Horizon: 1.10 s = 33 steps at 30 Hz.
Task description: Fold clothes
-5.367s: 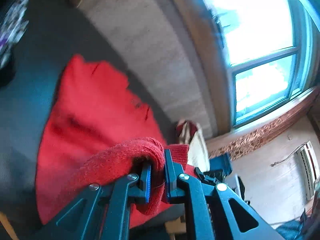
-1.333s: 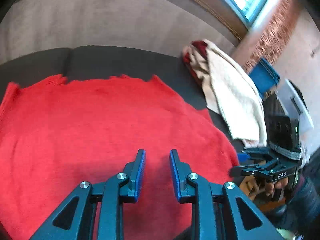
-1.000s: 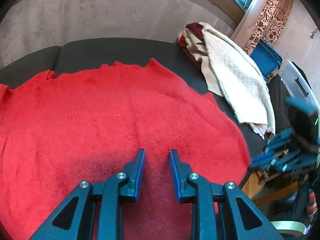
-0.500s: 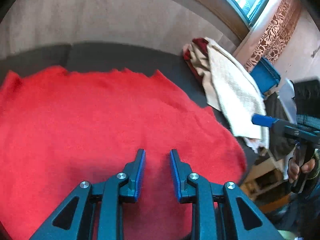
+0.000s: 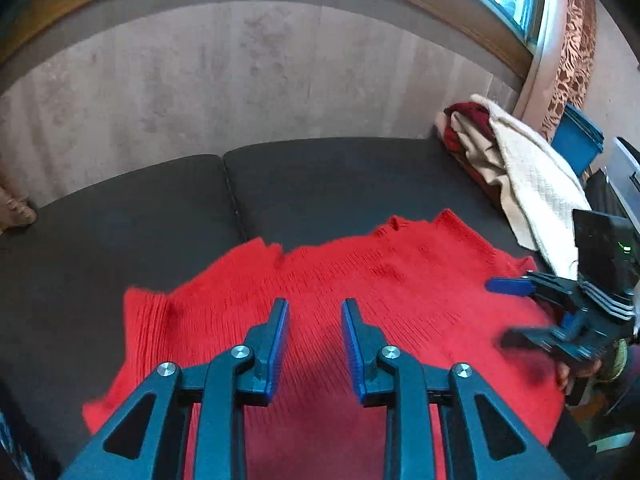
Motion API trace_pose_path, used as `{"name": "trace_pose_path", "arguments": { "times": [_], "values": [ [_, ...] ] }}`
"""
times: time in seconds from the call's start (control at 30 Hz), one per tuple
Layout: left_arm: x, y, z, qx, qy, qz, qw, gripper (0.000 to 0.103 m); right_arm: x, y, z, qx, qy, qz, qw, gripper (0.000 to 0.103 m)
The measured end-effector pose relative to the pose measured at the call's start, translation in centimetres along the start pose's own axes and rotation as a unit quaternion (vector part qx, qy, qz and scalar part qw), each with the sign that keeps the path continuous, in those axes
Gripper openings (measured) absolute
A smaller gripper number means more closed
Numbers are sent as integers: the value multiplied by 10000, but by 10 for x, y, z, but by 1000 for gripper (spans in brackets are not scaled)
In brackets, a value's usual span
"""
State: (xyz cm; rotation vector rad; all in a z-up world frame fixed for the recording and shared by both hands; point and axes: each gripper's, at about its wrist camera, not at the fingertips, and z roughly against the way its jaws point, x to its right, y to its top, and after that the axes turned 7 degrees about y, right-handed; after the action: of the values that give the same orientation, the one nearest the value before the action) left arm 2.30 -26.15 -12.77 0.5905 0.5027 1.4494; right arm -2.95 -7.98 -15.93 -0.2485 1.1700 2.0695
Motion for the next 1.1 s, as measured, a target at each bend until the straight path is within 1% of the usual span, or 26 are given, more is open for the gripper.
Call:
{"name": "trace_pose_path", "arguments": {
  "times": [0.03, 0.1, 0.2, 0.27, 0.37, 0.43, 0.47, 0.5, 0.53, 0.57, 0.6, 0.63, 0.7, 0.73, 0.8, 0.83, 0.87, 0.9, 0.93, 0.97, 1.0, 1.03, 1.07, 1.1],
  "values": [
    [1, 5, -8, -61, -76, -113, 9999, 28, -1, 0, -2, -24, -32, 34, 10000, 103],
    [6, 11, -25, -291, -248, -498, 9980, 33, -4, 0, -5, -88, -104, 113, 9998, 103],
    [10, 11, -45, -620, -266, -821, 9943, 34, -9, 1, -10, -184, -212, 232, 9993, 103],
    [10, 8, -52, -721, -341, -883, 9929, 34, -12, 1, -13, -248, -284, 311, 9988, 103],
    [10, 1, -49, -613, -294, -861, 9940, 35, -17, 2, -18, -344, -392, 429, 9977, 103],
    [13, -4, -47, -476, -139, -884, 9948, 30, -20, 2, -21, -408, -464, 508, 9968, 103],
    [15, -6, -45, -410, -49, -898, 9951, 19, -22, 2, -22, -440, -499, 548, 9963, 103],
    [19, -7, -44, -345, 42, -913, 9952, 5, -24, 3, -24, -472, -535, 587, 9957, 103],
    [23, -7, -41, -278, 167, -950, 9949, 5, -30, 4, -28, -669, -720, 735, 9924, 102],
    [22, -7, -40, -242, 213, -951, 9949, 4, -37, 6, -32, -884, -922, 894, 9878, 100],
    [21, -6, -38, -209, 217, -907, 9954, 4, -42, 10, -32, -895, -1027, 896, 9866, 89],
    [18, -7, -34, -152, 217, -801, 9964, 4, -45, 15, -30, -855, -948, 825, 9884, 65],
    [10, -8, -27, -33, 217, -578, 9981, 4, -46, 31, -28, -756, -779, 604, 9922, 40],
    [6, -8, -21, 77, 231, -438, 9987, 4, -46, 40, -27, -700, -742, 499, 9935, 41],
    [3, -7, -14, 214, 260, -317, 9989, 4, -49, 55, -35, -689, -739, 522, 9935, 42],
    [2, -6, -11, 281, 275, -259, 9989, 4, -50, 60, -44, -772, -768, 539, 9926, 49],
    [1, -4, -9, 318, 257, -209, 9989, 4, -52, 65, -52, -863, -798, 553, 9915, 53],
    [3, -2, -10, 340, 263, -208, 9989, 4, -51, 67, -61, -938, -886, 594, 9899, 64],
    [5, 0, -11, 361, 270, -211, 9988, 4, -51, 68, -70, -1011, -981, 637, 9880, 69],
    [6, 1, -12, 373, 289, -207, 9987, 4, -50, 70, -80, -1084, -1076, 681, 9859, 69],
    [7, 1, -13, 369, 293, -196, 9987, 4, -51, 68, -91, -1208, -1305, 813, 9807, 69],
    [8, 2, -15, 374, 314, -187, 9986, 4, -54, 65, -94, -1238, -1434, 936, 9774, 68],
    [9, 2, -17, 380, 335, -178, 9986, 4, -58, 61, -94, -1153, -1519, 1105, 9754, 59],
    [10, 3, -15, 438, 339, -135, 9984, 4, -64, 59, -93, -1099, -1543, 1242, 9740, 30]
  ]
}}
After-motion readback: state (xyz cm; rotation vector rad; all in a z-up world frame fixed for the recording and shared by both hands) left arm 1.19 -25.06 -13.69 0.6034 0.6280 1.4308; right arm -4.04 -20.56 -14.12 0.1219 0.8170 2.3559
